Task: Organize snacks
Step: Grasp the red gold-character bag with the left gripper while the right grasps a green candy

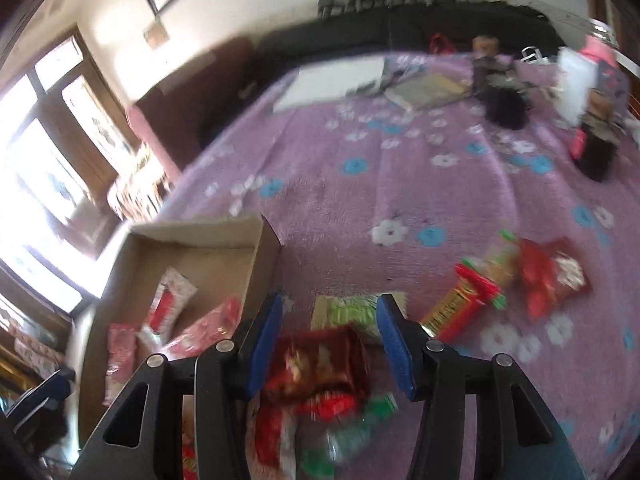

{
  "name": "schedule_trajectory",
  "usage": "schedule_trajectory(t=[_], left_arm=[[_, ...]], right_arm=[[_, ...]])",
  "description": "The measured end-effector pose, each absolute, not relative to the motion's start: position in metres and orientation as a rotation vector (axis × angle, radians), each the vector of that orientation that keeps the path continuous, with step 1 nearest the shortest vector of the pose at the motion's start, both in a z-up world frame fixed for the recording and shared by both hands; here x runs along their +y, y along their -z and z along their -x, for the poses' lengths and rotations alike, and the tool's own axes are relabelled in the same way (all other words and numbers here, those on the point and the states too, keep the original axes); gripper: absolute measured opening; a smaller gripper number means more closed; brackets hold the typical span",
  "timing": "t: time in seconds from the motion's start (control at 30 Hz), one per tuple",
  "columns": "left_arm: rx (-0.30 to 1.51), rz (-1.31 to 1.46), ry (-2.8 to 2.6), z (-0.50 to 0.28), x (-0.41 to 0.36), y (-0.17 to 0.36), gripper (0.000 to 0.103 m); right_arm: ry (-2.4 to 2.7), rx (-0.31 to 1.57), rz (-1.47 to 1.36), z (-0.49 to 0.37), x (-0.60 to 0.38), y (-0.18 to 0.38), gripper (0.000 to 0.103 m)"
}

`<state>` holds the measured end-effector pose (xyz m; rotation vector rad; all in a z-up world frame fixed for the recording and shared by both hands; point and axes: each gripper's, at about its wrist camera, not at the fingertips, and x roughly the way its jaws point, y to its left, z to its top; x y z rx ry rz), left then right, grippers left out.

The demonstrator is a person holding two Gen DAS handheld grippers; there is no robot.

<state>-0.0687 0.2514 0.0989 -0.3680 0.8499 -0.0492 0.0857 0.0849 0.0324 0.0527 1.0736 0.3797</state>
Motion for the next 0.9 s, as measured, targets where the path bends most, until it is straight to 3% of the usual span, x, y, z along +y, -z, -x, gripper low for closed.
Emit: schedule_trajectory(t=[0.33, 0.6, 0.9], left_arm=[[0.868, 0.310, 0.098, 0.064, 0.226, -0.095, 0.058], [0.921, 0.252, 0.230, 0.057, 0.166, -0.085, 0.058], [1.040, 0.301, 0.300, 0.032, 0.122, -0.061, 0.058]], right_arm=[[-0.410, 1.114, 0.305, -0.021, 0.057, -0.025, 0.050], [-0.422, 0.991, -0.046, 0.009, -0.042, -0.074, 0.051], [-0.431, 1.052, -0.018, 0.031, -0.042, -0.038, 0.052]])
